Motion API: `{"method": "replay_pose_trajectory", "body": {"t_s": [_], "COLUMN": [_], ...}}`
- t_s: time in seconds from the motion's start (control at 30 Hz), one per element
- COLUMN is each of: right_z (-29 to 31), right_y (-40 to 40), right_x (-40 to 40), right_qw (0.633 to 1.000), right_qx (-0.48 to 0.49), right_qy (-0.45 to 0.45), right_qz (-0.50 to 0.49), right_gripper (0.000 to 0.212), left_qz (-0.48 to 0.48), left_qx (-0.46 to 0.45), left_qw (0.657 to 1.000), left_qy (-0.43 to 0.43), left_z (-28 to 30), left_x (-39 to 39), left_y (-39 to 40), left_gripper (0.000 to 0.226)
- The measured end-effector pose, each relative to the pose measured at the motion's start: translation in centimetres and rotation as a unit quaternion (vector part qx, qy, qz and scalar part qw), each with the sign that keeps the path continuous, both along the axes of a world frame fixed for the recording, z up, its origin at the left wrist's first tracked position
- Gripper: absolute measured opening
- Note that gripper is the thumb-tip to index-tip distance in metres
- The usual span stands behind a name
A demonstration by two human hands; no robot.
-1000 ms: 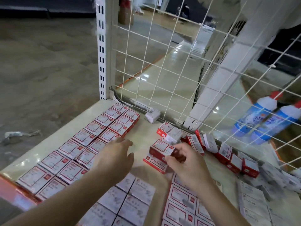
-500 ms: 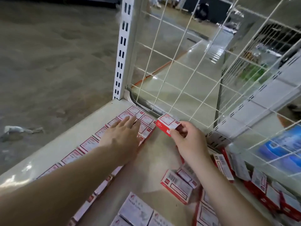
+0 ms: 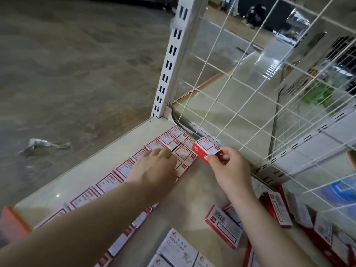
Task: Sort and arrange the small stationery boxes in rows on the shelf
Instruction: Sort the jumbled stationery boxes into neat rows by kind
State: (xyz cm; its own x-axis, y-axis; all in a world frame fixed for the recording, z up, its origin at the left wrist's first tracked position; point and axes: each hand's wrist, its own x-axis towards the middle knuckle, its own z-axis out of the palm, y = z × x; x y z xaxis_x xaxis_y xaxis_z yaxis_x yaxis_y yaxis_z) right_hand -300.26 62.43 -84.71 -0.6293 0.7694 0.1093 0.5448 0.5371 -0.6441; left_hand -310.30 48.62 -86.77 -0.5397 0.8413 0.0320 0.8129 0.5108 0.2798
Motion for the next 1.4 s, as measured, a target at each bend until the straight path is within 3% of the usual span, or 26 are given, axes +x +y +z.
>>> {"method": "replay_pose_trajectory", "body": {"t_s": [0.43,0.63,0.93,1.4], "right_z": [-0.2,-0.3,0.4,-1.0], "right_y": [-5.7,-9.6,-15.7,-17.9], "right_x": [2.6,3.4,2.7,1.5], "right_qw": [0.998,0.989,0.958,0.95], "right_qx": [-0.057,-0.093,-0.153,-0.13], "right_qy": [0.034,-0.003,0.012,-0.043], "right_qz": [0.014,0.112,0.243,0.282], "right_gripper": [0.021,0.019,0.021,0.04], "left_qz": [0.08,0.148,0.21,0.137], "left_qx": [0.067,0.089,0.133,0.124], "left_qw": [0.994,0.983,0.965,0.975], "left_qy": [-0.035,-0.07,-0.082,-0.123], "left_z": [1.3,1.9,2.4,2.1], "left_x": [2.1,2.3,2.9,2.3], "left_y": [-9.2,-13.6,-17.4,-18.5], "left_gripper": [0.033,0.034,0.034,0.038]}}
